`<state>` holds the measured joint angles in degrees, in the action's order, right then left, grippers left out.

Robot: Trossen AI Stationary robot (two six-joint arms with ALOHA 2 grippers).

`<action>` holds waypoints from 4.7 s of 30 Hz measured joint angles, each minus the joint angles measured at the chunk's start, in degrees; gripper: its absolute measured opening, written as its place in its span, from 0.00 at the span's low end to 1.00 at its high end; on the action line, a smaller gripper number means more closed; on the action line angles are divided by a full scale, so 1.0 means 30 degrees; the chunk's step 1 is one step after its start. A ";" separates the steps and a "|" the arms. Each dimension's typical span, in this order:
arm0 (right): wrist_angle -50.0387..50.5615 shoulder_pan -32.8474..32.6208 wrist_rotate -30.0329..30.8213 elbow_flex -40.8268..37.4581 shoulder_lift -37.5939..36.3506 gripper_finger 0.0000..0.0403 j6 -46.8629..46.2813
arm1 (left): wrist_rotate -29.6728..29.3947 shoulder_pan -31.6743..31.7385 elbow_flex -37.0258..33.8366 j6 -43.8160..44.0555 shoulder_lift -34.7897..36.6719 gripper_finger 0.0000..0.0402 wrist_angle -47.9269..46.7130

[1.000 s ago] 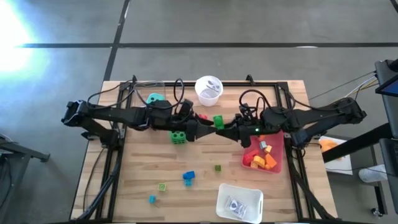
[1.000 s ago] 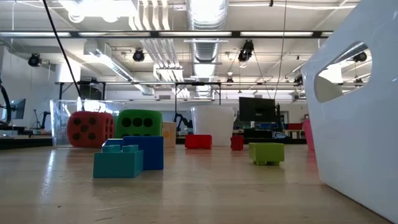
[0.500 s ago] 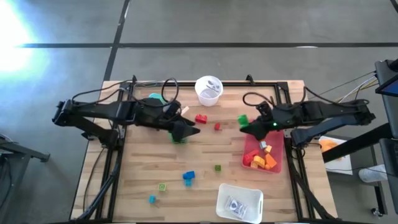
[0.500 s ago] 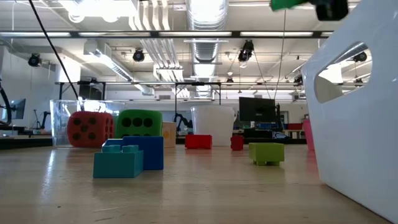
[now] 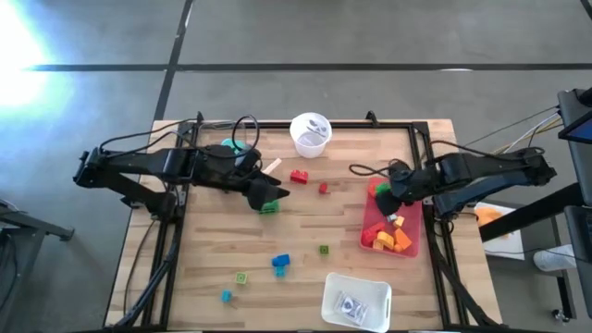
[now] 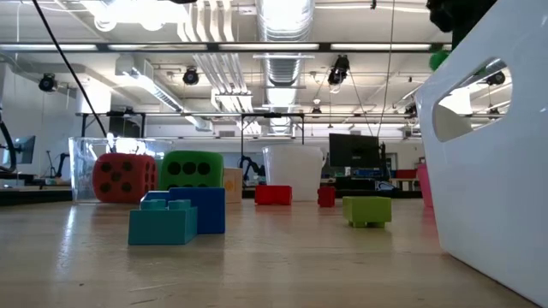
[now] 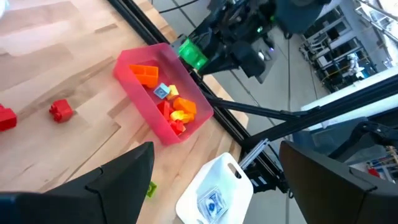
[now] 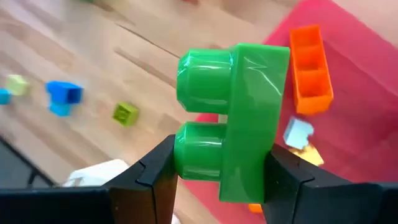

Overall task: Pick & Place Toys
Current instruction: Put the green game piece into the pink bin, then put the orange deck of cards into the white bin

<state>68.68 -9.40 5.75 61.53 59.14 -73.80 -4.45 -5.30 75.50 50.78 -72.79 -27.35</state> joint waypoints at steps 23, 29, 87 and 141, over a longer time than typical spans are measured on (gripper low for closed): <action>-0.3651 -0.0151 -0.2328 -0.5462 0.2868 0.40 -0.2477 | -0.0246 -0.0080 -0.0029 0.0500 0.0306 0.86 -0.1272; -0.4074 -0.0133 -0.1783 -0.6656 0.2860 0.40 -0.3209 | -0.0978 -0.0095 -0.0029 0.0429 0.0875 0.86 -0.1932; -0.7713 0.2760 -0.2147 -0.8193 0.5820 0.57 0.0117 | -0.1815 -0.0109 -0.0029 0.0067 0.1362 0.86 -0.3629; -0.0799 0.2567 0.0578 0.0317 0.0908 0.85 0.3693 | 0.0369 0.8479 0.2029 -0.7734 -0.5449 0.86 -1.0270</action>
<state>66.28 -1.70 7.49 62.48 61.87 -62.72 -3.34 20.14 81.59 27.58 -89.14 -58.16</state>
